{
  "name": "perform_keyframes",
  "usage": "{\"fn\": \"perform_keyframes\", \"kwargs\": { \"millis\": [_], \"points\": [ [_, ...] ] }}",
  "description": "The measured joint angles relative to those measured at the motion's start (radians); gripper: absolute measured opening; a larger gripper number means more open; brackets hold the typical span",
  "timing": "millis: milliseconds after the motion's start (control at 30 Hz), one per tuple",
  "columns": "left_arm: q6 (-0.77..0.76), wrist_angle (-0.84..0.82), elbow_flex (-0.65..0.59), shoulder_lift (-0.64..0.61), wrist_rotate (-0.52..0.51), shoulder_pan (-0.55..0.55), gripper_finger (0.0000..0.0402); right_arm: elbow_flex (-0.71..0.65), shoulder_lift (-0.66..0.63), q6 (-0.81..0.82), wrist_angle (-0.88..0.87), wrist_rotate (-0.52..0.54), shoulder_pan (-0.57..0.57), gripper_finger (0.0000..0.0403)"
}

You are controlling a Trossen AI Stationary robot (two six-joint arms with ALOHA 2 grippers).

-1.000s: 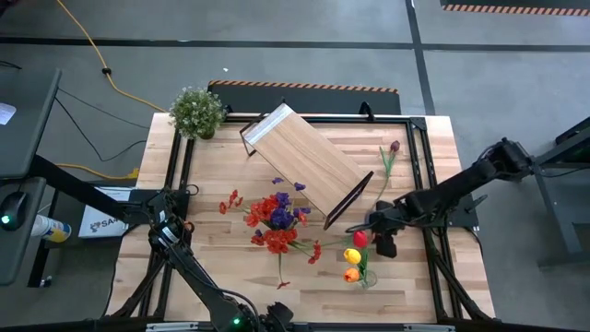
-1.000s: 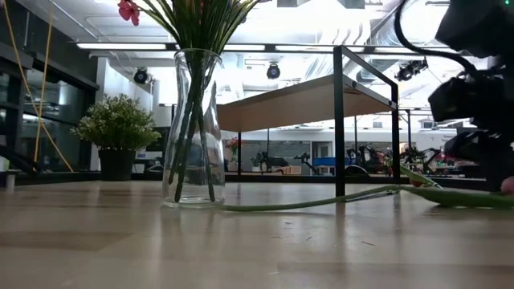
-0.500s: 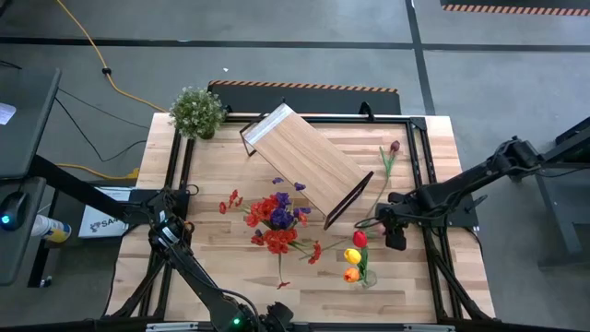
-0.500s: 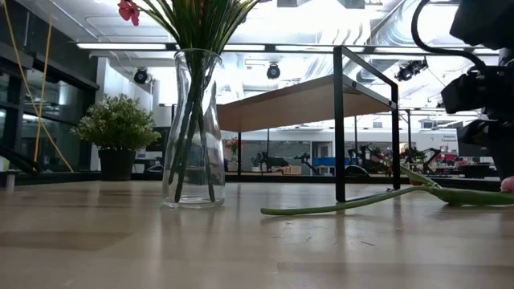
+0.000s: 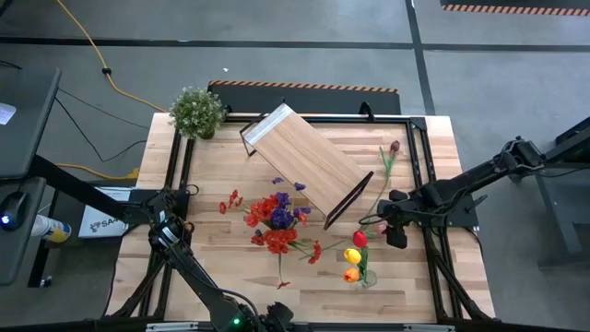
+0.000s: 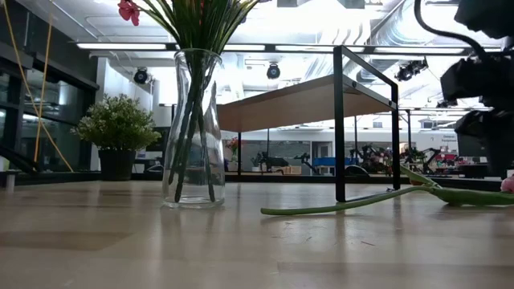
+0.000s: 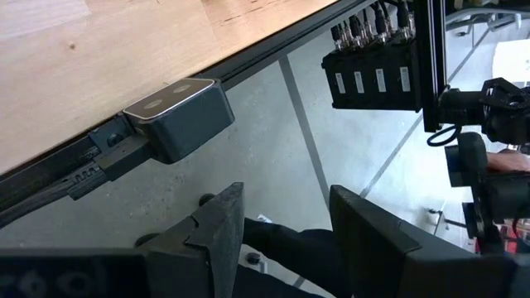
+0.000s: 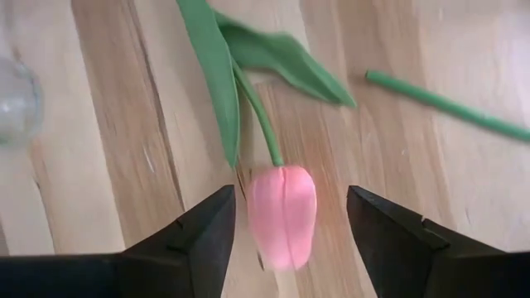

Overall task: Pick and place flowers into a vace then onto a shelf
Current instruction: Put the pink tulip into the right transparent vase

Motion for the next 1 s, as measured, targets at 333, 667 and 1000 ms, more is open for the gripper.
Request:
{"fn": "perform_keyframes", "kwargs": {
  "millis": [333,667,1000],
  "points": [
    [0.000,0.000,0.000,0.000,-0.001,0.000,0.0211,0.002,-0.018,-0.112,0.196,-0.011,0.000,0.0222],
    [0.000,-0.001,0.000,0.000,-0.006,0.001,0.0211,0.002,0.054,-0.210,0.227,-0.026,0.000,0.0215],
    [0.000,-0.001,0.000,0.000,-0.008,0.001,0.0211,0.002,0.220,-0.211,0.274,-0.029,0.000,0.0220]
  ]
}}
